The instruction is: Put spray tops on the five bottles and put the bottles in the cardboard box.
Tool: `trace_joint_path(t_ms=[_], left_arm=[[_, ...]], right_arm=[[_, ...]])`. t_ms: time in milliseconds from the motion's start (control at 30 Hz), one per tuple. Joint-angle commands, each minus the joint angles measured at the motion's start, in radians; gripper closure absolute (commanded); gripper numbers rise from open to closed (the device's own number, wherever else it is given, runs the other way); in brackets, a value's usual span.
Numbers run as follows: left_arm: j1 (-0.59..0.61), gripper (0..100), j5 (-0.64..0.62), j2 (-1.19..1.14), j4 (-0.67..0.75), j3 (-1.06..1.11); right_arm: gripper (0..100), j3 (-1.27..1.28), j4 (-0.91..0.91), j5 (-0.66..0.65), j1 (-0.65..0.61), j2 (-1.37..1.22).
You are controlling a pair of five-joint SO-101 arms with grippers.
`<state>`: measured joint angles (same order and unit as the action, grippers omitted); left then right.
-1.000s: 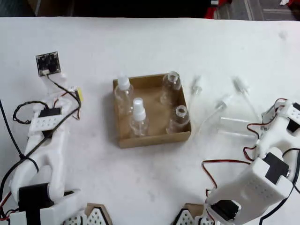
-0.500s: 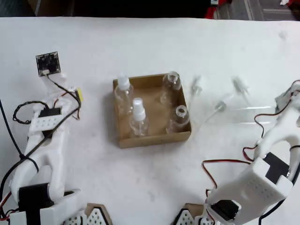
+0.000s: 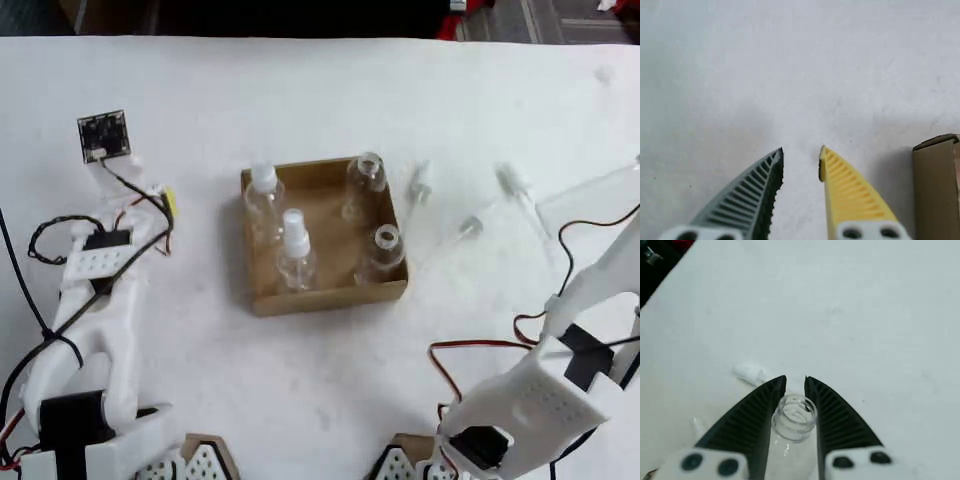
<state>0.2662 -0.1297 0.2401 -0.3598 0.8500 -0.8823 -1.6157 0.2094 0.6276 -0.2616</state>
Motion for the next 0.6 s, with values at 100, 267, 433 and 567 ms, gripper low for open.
trace_joint_path(t_ms=[100, 267, 433, 567], left_arm=[[-0.013, 89, 0.012, 0.001, 0.014, -0.051], [-0.013, 88, 0.012, 0.001, 0.014, -0.051], [-0.013, 88, 0.012, 0.002, 0.014, -0.052], [-0.013, 88, 0.012, 0.002, 0.014, -0.052]], right_arm=[[98.3, -0.442, -0.111, -0.069, -0.173, 0.042], [98.3, -0.404, -0.113, -0.081, -0.306, 0.186], [98.3, -0.157, -0.104, -0.08, -0.516, 0.346], [98.3, 0.002, 0.051, -0.072, -0.676, 0.378]])
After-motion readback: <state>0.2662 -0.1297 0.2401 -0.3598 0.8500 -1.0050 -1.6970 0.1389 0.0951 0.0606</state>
